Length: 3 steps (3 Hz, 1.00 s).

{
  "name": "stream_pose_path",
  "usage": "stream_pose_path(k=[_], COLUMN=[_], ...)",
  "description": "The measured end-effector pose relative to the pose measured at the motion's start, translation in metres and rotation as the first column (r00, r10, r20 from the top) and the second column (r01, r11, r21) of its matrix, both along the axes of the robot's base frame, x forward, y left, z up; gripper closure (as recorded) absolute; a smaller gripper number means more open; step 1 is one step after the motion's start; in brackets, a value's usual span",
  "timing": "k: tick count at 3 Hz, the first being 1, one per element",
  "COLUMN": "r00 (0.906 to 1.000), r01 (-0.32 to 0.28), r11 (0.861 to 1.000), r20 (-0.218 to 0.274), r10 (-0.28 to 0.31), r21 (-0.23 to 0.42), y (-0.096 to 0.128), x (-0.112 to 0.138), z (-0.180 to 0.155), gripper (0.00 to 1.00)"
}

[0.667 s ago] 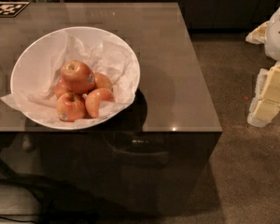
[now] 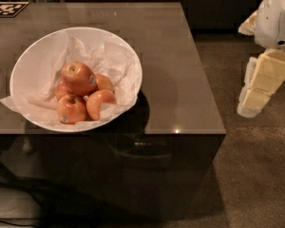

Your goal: Pick apple from white bowl

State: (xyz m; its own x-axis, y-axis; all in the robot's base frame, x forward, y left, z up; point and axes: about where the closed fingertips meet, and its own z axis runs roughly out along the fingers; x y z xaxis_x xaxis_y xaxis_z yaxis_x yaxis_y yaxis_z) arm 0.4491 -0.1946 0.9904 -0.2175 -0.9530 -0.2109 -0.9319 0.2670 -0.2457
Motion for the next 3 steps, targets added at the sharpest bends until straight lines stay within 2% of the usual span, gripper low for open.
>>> stream_pose_path(k=[1, 2, 3], r00=[0.9975, 0.9913, 0.9876], r01=[-0.059, -0.125, -0.142], r11=[0.998, 0.992, 0.99], r20=[0.038, 0.041, 0.069], r10=[0.059, 0.125, 0.141], r21=[-0.001, -0.008, 0.003], y=[0.051, 0.102, 0.112], x=[0.019, 0.035, 0.038], z=[0.028, 0.048, 0.053], gripper=[0.0, 0.0, 0.0])
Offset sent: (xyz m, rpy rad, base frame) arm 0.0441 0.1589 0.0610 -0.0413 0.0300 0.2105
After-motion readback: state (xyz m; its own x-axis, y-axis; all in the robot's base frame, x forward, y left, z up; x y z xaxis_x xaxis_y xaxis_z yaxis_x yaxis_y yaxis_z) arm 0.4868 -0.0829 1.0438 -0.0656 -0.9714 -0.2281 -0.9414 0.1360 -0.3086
